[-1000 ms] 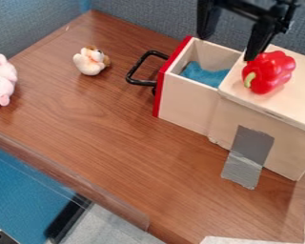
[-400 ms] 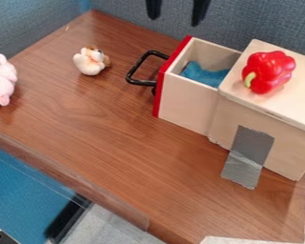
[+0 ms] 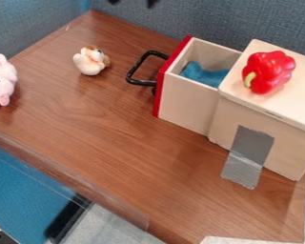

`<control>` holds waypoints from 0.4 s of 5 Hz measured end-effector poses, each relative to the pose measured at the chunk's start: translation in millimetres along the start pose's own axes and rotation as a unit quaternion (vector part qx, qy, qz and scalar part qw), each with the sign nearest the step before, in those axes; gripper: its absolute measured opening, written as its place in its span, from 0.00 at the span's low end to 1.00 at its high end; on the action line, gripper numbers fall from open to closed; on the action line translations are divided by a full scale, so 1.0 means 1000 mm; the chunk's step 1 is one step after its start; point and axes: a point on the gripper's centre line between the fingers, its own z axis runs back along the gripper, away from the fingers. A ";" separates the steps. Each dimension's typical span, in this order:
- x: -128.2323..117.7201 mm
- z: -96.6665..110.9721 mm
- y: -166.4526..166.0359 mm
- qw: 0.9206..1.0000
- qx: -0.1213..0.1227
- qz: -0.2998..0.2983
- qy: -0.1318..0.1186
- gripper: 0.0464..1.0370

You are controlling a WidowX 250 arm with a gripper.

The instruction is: The teddy puts it in the drawer

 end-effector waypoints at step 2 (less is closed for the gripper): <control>0.002 -0.030 0.064 0.999 0.025 0.000 -0.042 0.96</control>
